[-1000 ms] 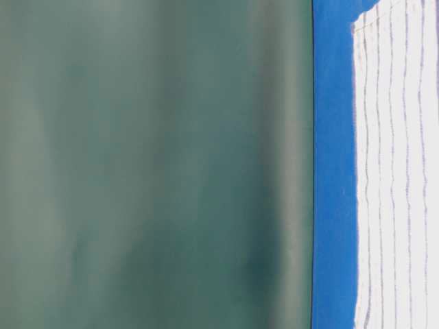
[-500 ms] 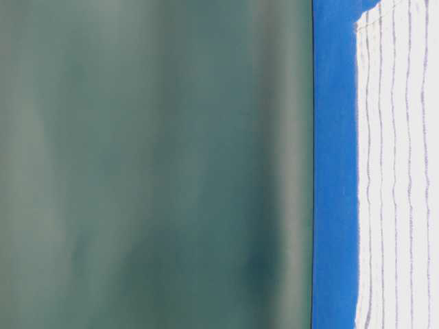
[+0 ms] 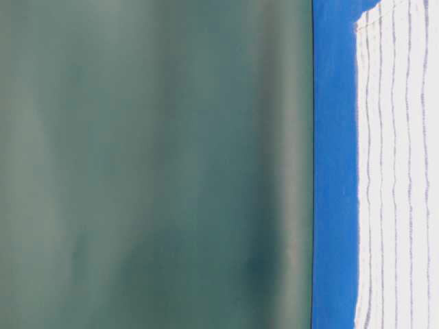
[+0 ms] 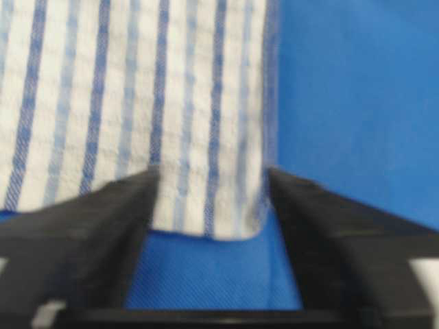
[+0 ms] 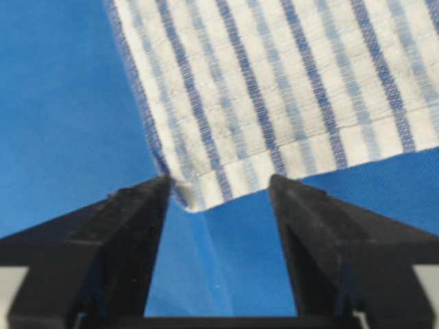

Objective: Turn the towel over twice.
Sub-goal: 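Open both grippers to release the towel corners, then retract both open grippers outward from the towel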

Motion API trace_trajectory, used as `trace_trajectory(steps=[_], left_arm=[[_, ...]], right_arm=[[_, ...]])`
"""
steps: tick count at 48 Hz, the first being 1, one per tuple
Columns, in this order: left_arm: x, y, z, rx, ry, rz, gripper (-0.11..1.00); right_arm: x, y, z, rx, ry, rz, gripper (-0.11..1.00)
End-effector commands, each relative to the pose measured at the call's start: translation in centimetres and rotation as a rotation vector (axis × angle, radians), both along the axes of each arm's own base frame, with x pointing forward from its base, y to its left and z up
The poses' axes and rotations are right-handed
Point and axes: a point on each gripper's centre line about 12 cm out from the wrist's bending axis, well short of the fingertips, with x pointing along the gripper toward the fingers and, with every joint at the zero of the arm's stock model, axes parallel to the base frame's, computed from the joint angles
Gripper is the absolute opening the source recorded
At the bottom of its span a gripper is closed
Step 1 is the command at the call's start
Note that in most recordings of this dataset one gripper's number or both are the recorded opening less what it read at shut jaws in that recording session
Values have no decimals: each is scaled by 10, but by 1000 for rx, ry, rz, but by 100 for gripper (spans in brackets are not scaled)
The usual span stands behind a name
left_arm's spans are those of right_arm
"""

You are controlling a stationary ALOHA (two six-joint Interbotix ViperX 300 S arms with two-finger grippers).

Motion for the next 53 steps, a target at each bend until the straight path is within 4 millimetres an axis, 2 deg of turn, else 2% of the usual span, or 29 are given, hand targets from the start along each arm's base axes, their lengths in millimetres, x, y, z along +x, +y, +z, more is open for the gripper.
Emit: trace_trajectory(steps=[1,5,7,18,25,34,42,53], left_arm=[[5,-1,14,-3,-37,-5,67],[6,1,23,-1,-42,1,86],[6,4,29,-1,-49,11,89],[-1,28,73,45,-193,53,85],[-17,46,98,168,-333,44,85],[-38,62,121,271,-471,79,85],[-58,70,121,300,-530,125,85],[-71,70,111,302,-543,133,85]], right_arm=[[6,1,19,-6,-48,14,63],[6,0,31,-25,-74,30,64],[6,-2,38,-37,-91,35,64],[0,-24,84,-194,-272,81,64],[-12,-46,107,-309,-373,65,64],[-31,-71,134,-437,-516,20,64],[-48,-84,137,-500,-598,-15,63],[-62,-85,117,-470,-678,-20,63]])
